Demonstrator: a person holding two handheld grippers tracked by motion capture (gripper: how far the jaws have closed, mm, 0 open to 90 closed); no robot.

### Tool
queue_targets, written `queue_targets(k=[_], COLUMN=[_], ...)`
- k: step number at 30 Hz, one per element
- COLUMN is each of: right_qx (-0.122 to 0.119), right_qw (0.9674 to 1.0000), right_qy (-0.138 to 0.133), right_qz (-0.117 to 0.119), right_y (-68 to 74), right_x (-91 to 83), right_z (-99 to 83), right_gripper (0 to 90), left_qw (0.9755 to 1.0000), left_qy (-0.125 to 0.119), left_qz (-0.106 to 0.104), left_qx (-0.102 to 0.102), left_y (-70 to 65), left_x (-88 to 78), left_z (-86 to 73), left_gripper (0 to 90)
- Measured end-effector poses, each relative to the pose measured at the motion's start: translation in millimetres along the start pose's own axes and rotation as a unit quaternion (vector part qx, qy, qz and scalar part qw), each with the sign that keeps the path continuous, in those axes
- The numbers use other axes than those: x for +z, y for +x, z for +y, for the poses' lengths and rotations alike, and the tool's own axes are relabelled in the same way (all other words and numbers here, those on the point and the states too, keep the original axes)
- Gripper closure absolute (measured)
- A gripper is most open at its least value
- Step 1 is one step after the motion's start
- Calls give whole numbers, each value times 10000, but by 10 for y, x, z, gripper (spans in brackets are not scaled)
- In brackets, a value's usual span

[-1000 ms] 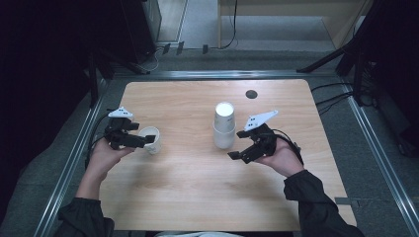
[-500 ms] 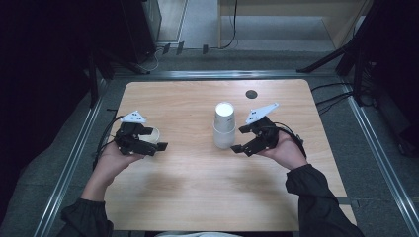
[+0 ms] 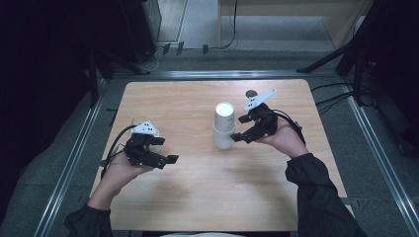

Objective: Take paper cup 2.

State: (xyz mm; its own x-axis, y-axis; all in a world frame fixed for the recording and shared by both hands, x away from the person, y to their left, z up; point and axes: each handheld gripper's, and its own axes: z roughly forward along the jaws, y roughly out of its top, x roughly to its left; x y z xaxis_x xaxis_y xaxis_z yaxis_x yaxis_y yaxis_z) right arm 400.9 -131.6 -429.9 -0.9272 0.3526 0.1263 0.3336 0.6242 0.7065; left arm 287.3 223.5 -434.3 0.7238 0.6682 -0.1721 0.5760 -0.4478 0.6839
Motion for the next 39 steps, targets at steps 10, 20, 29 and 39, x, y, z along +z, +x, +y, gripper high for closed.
queue_targets(k=[10,20,29,39], right_qx=[-171,-227,-314,-503], right_qw=[9995,9990,9983,9972], right_qy=[262,374,470,484], right_qz=[-69,-31,-116,-252], right_y=[-124,-197,-162,-87], right_x=[46,111,155,134], right_z=[231,485,644,679], right_gripper=[199,195,223,326], left_qw=[9997,9997,9991,9987], left_qy=[93,65,188,223], left_qz=[-196,-179,-261,-300], left_qx=[53,145,285,336], left_y=[-121,-174,-221,-234], left_x=[116,184,264,285], left_z=[-55,-88,-92,-102], left_gripper=[131,132,132,132])
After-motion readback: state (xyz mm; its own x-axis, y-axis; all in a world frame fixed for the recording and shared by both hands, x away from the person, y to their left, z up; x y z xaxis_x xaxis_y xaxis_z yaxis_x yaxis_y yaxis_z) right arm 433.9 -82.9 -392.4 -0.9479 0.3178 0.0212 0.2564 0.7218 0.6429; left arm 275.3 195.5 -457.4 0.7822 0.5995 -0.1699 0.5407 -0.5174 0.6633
